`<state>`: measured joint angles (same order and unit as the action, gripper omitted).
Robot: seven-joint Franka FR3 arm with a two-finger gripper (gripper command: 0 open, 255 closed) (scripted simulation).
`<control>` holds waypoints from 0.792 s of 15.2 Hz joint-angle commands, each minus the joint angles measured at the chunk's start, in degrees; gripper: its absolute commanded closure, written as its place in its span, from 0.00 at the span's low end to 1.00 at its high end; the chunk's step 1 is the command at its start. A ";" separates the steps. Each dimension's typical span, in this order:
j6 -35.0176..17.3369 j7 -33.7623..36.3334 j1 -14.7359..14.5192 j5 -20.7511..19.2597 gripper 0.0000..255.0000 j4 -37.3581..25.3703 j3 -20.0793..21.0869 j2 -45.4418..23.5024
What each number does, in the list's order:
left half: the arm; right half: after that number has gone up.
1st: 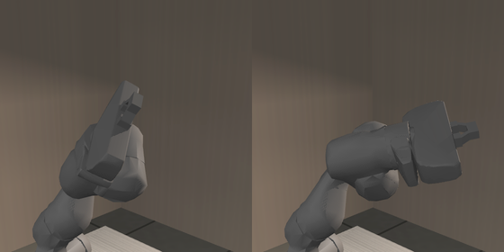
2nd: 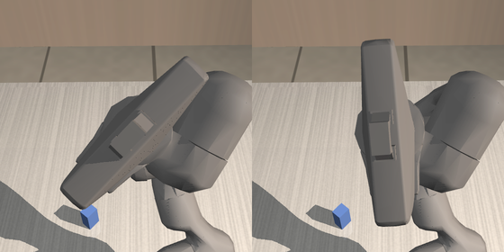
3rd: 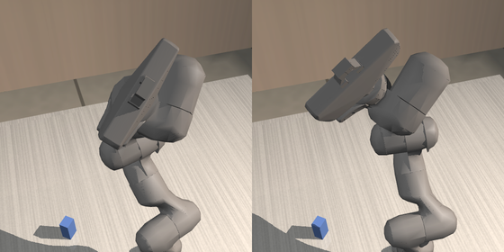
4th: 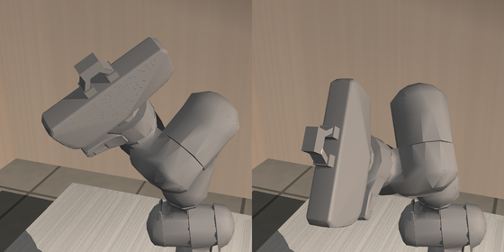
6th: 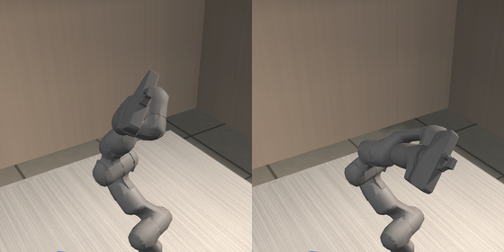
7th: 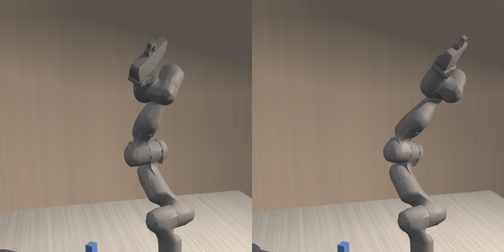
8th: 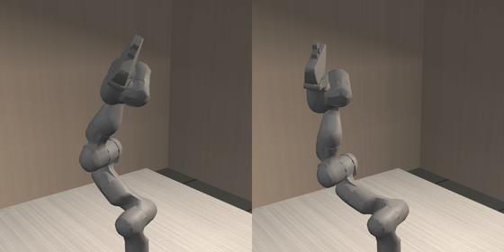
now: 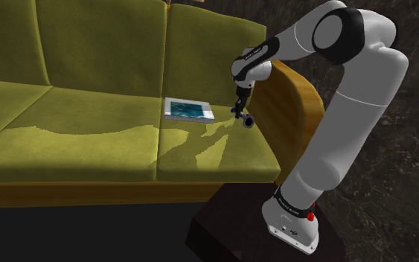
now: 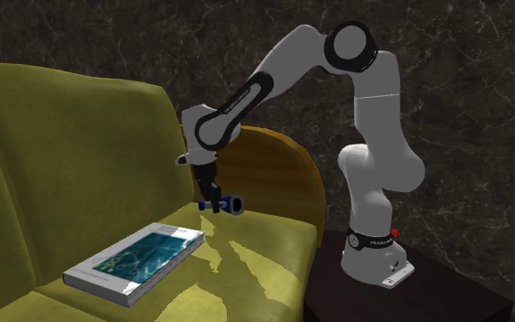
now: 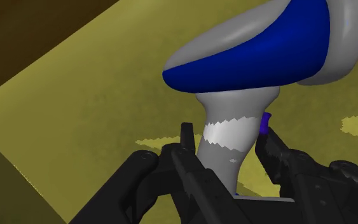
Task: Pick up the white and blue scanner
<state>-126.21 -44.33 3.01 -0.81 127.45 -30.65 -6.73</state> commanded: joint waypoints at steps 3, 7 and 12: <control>3.09 0.75 -0.23 -1.26 1.00 -1.22 -0.18 2.13; 6.09 1.40 -0.42 -2.32 1.00 -2.52 -0.22 4.08; 8.47 1.83 -0.53 -3.03 1.00 -3.68 -0.19 5.46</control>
